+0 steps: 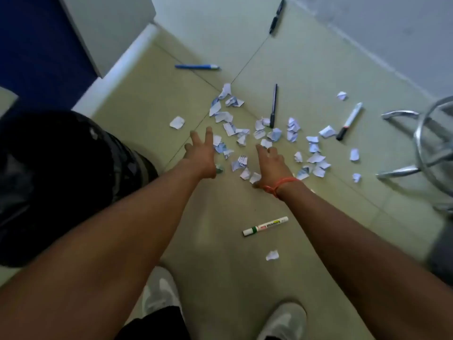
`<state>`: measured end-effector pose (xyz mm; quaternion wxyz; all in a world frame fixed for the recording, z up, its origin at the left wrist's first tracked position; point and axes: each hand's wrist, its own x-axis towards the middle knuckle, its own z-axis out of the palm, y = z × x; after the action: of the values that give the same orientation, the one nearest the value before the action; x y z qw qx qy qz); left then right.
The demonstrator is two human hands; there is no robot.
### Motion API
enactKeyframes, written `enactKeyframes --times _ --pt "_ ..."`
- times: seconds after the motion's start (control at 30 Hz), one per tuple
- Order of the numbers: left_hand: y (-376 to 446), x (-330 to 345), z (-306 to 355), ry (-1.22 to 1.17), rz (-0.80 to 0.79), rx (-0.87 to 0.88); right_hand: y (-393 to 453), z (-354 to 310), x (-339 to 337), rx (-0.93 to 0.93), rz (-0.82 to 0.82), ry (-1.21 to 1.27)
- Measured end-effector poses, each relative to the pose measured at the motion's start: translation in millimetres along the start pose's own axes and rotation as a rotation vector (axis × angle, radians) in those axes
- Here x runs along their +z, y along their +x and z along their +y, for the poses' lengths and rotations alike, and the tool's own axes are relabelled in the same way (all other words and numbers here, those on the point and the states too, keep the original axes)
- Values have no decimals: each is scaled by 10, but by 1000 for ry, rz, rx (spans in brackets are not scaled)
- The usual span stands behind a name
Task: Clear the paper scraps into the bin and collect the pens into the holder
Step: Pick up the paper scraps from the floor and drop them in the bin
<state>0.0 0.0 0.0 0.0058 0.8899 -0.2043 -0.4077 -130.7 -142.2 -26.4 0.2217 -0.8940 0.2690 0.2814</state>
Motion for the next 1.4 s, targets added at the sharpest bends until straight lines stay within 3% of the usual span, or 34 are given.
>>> enactKeyframes --times 0.17,0.3,0.47,0.73,0.83,0.97,1.13,1.27,1.4 --pt "353 322 8 -6 -41 56 581 -58 202 -75 85 27" --pt "689 244 6 -54 105 138 1066 -134 33 -212 145 -39" --pt "982 -7 -10 -87 151 172 1462 -316 -207 -302 193 -56" --pt "996 19 91 -53 291 277 1453 -291 -141 -293 306 -97" --pt "930 55 142 -7 334 251 1425 -269 -185 -247 270 -83" --pt "879 104 119 -148 309 180 1358 -204 -250 -143 248 171" --pt "607 -186 13 -551 494 102 1111 -280 -440 -104 140 917" --pt "217 -708 -88 -650 614 49 892 -665 -813 -197 89 1107" --pt "-442 -1308 -427 -780 741 26 619 -1355 -1208 -396 27 1131"
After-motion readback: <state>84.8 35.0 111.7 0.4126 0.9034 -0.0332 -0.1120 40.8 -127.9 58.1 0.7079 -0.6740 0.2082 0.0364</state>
